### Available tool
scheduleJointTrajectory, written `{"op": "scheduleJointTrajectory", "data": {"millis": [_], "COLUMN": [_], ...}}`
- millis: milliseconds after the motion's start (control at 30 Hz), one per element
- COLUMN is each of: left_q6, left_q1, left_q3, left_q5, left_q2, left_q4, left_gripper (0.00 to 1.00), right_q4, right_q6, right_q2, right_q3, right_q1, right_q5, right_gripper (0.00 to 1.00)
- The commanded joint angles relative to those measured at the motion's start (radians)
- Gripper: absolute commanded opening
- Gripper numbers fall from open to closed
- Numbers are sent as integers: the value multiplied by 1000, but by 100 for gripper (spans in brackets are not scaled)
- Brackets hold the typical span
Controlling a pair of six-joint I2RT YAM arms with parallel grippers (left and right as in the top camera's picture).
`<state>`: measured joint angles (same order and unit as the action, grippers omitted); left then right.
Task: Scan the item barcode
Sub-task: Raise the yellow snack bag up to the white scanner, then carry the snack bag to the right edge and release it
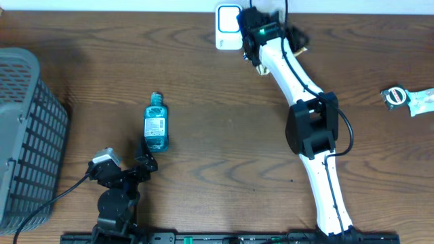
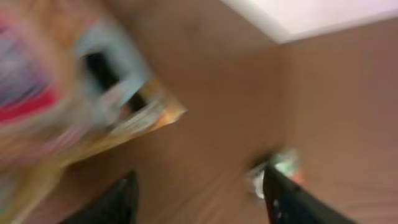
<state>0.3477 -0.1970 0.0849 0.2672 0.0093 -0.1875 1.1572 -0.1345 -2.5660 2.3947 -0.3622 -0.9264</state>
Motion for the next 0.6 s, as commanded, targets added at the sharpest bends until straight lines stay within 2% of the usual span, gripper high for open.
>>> {"op": "scheduleJointTrajectory", "data": {"millis": [0, 133, 300, 467, 567], "left_q6": [6, 6, 6, 6, 6], "left_q1": [1, 1, 1, 1, 1], "left_q3": [-18, -18, -18, -18, -18], "left_q5": [6, 6, 6, 6, 6], "left_q2": [-3, -3, -3, -3, -3], "left_q4": [-24, -24, -24, -24, -24], "left_gripper": [98, 98, 98, 98, 98], "right_q4": [53, 20, -87, -77, -72], "right_q6": [-380, -641, -784, -952, -1049], "right_q2": [124, 119, 90, 44, 38], "right_q3": [14, 3, -28, -29, -29], "right_q1": [43, 101, 147, 140, 127], "right_q5": [394, 567, 696, 782, 787], "right_gripper": [66, 68, 68, 70, 75]}}
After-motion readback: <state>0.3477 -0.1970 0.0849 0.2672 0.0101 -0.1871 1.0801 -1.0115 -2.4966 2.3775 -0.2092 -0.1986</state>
